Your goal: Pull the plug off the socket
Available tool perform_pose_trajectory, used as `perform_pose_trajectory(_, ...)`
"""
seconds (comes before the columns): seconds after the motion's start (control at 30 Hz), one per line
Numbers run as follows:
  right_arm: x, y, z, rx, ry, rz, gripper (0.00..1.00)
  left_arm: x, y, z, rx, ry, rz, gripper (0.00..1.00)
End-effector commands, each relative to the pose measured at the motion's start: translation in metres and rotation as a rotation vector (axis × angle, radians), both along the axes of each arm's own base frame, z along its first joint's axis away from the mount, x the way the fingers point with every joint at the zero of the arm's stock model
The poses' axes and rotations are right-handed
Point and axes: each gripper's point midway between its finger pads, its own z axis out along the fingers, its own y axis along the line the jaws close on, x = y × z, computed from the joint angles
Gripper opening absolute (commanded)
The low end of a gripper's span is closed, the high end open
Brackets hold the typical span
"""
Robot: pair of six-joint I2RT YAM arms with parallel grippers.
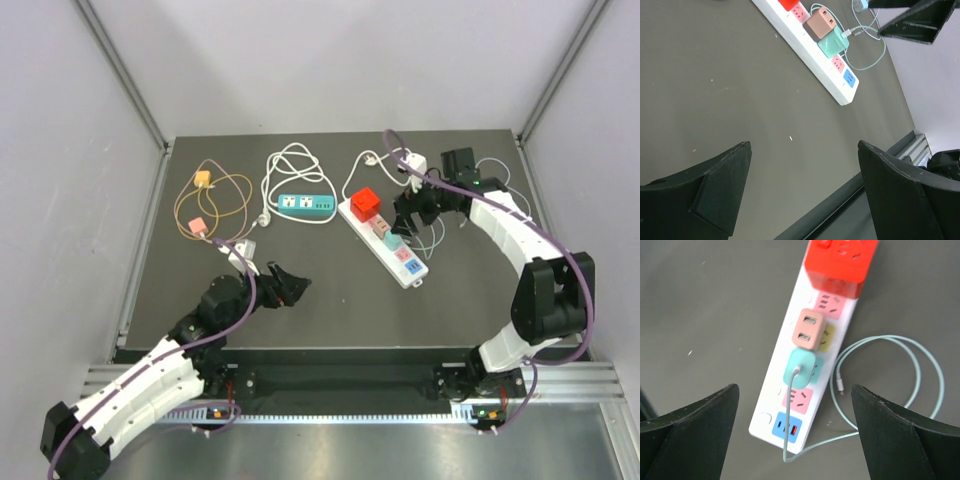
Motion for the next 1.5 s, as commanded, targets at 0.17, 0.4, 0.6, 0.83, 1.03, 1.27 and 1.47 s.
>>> perform_pose_trajectory(0.17, 0.037, 0.017, 0.001, -0.116, -0.106, -0.21, 0.93, 0.001, -0.011, 0.009, -0.077, -0.026, -0.034, 0.92)
perform_pose_trajectory(0.4, 0.034, 0.031, -0.023, -0.162, -0.039, -0.222, 0.9, 0.002, -0.015, 0.007, -0.08, -0.017, -0.046, 0.91)
perform_pose_trajectory(0.6, 0.027, 0.033, -0.045, -0.202, 0.008, -0.216, 0.81, 0.002, -0.018, 0.004, -0.089, -0.011, -0.052, 0.91)
perform_pose_trajectory(0.83, 0.024, 0.037, -0.062, -0.231, 0.043, -0.205, 0.66, 0.005, -0.021, 0.006, -0.1, -0.018, -0.056, 0.91)
perform_pose_trajectory(1.03, 0.02, 0.038, -0.075, -0.266, 0.071, -0.198, 0.51, 0.009, -0.026, 0.009, -0.107, -0.023, -0.061, 0.91)
perform_pose_trajectory(1.27, 0.017, 0.036, -0.073, -0.293, 0.064, -0.17, 0.21, 0.025, -0.036, 0.013, -0.145, -0.032, -0.034, 0.91)
perform_pose_trajectory(1.47, 0.013, 0.04, -0.056, -0.269, 0.014, -0.098, 0.0, 0.053, -0.063, 0.012, -0.193, 0.01, -0.033, 0.76)
